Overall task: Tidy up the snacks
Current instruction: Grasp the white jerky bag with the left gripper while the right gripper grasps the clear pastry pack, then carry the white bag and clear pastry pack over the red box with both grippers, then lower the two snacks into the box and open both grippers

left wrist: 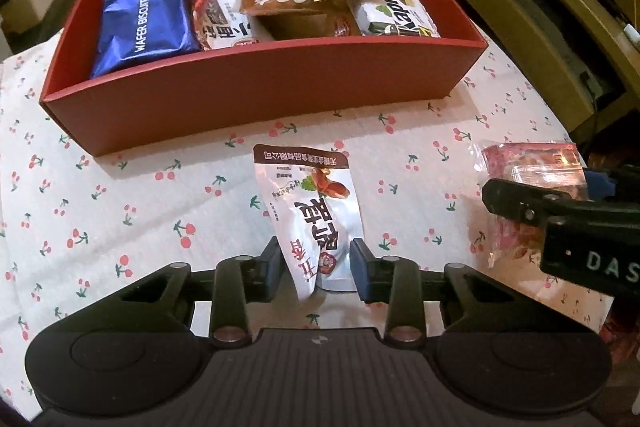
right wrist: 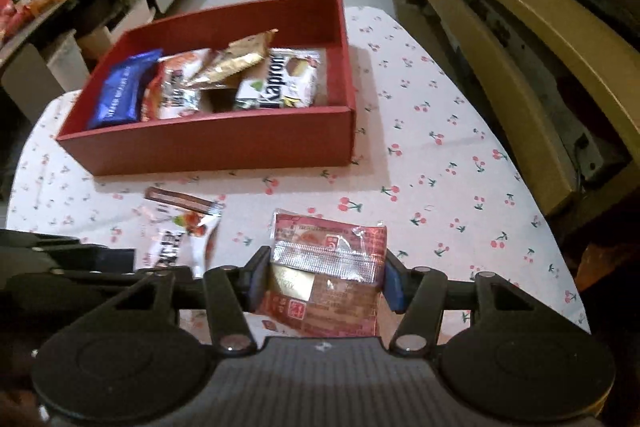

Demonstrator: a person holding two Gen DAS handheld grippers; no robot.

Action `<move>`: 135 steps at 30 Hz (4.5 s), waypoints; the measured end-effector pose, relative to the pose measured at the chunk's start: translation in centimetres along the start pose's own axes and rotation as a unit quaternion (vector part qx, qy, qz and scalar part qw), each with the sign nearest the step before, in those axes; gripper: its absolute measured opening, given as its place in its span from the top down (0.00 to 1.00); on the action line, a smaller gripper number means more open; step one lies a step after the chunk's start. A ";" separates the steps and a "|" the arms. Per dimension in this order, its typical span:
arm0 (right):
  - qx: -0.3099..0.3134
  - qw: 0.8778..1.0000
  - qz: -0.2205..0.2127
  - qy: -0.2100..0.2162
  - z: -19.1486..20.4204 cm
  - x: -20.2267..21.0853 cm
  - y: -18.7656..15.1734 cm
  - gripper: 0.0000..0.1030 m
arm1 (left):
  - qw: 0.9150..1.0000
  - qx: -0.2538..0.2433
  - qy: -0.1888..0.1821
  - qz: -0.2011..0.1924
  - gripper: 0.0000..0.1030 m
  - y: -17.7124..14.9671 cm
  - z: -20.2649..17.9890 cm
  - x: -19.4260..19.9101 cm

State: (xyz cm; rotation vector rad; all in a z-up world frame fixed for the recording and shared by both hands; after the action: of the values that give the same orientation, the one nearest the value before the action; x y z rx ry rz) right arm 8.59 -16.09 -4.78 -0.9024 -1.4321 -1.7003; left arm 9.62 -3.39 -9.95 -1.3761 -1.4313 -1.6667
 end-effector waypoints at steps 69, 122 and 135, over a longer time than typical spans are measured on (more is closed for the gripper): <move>0.003 0.998 -0.050 0.040 3.5 1.8 3.6 0.30 | 0.994 0.041 -0.009 -0.102 0.44 3.2 2.2 7.5; -0.034 0.995 -0.093 0.007 4.7 -3.1 12.6 0.30 | 0.988 0.042 0.064 -0.137 0.47 12.0 5.2 5.7; -0.026 0.996 -0.085 -0.004 4.9 -4.6 12.9 0.30 | 0.988 0.048 0.073 -0.124 0.47 12.2 5.3 4.6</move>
State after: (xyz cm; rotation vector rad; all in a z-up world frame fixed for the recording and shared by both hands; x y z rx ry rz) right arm 22.37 -12.39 -1.91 -0.8371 -1.5128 -1.8674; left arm 20.62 -0.99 -1.56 -1.0351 -1.6259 -1.7848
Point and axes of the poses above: each gripper's, at about its wrist camera, not at the fingertips, and x roughly against the way its jaws point, z to its left, y to its top, the point moved 7 cm from there along -x, roughly the way its jaws point, and after that the axes turned 5 degrees about -x, right-handed, at the moved point
